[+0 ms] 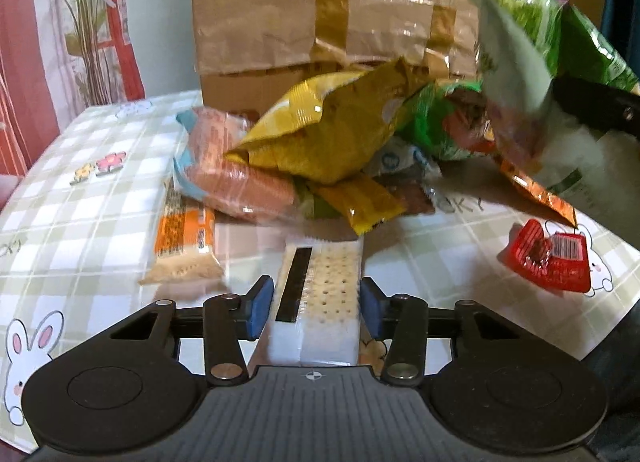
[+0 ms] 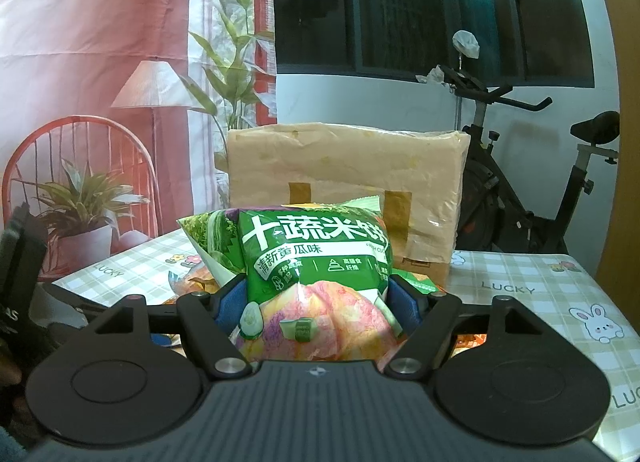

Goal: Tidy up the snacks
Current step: 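Grasp the white cracker sleeve with the left tool while the right tool holds the green bag, then carry both snacks over the paper bag and release them inside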

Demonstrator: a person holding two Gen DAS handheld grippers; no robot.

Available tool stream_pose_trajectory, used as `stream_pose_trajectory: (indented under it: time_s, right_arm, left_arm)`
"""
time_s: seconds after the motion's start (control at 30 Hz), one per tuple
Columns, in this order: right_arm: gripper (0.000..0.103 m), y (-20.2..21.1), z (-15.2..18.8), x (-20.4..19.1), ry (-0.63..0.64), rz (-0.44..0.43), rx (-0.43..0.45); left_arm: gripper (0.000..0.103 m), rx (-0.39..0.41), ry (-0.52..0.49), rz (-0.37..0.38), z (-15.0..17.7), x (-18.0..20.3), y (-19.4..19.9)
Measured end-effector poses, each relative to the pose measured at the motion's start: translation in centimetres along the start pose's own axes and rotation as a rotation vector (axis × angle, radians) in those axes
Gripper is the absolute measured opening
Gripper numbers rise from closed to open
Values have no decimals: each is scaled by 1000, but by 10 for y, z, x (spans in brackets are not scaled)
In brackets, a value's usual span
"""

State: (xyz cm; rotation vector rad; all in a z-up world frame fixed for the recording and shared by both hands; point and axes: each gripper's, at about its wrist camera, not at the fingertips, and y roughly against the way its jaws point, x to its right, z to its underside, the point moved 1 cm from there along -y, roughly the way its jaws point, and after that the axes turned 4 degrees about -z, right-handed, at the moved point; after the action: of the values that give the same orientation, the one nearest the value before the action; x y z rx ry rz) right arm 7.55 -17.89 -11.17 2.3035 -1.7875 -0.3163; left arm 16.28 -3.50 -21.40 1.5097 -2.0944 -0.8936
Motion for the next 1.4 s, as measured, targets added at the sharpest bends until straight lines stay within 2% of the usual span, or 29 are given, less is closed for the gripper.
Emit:
stream_pose_trajectory:
  time_s: [0.17, 0.43, 0.53, 0.7, 1.03, 1.4]
  right_arm:
    - [75, 1, 0, 0, 0, -3, 0]
    - [75, 2, 1, 2, -3, -8, -7]
    - [75, 2, 0, 2, -4, -6, -8]
    - [75, 0, 1, 2, -9, -8, -14]
    - [75, 1, 2, 2, -14, -6, -9]
    - [75, 1, 2, 2, -13, -5, -6]
  left_arm:
    - [50, -15, 13, 16, 2, 0, -5]
    - [55, 0, -45, -14, 3, 12, -17]
    - [49, 3, -39, -12, 3, 9, -16]
    - [49, 12, -38, -52, 4, 5, -12]
    - [49, 91, 0, -43, -4, 1, 10]
    - [49, 213, 33, -48, -17, -2, 39]
